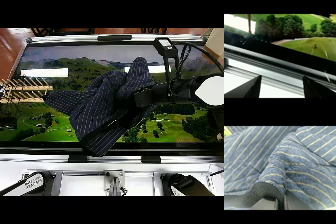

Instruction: Fold the shirts.

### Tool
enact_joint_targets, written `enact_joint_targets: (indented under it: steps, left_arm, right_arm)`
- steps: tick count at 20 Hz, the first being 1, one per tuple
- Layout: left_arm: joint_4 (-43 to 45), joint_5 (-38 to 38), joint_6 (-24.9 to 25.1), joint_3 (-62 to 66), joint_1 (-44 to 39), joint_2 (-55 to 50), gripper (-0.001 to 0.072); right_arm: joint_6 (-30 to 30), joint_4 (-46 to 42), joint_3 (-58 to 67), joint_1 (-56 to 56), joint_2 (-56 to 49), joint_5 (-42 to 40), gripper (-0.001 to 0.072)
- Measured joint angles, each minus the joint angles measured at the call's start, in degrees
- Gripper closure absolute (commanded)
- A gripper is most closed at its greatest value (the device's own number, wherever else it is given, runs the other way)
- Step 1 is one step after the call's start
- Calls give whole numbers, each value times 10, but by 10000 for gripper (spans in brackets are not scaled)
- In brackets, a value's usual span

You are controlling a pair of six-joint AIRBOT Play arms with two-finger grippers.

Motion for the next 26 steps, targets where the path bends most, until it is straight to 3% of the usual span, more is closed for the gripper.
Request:
enact_joint_targets:
  steps: [16,18,26]
  left_arm:
    - [27,163,13,18,59,-139,108]
    - [29,173,13,18,59,-154,227]
    - [35,214,13,18,61,-172,294]
  right_arm:
    - [28,2,0,0,0,55,605]
    - [31,4,0,0,0,55,605]
    - [47,12,0,0,0,56,605]
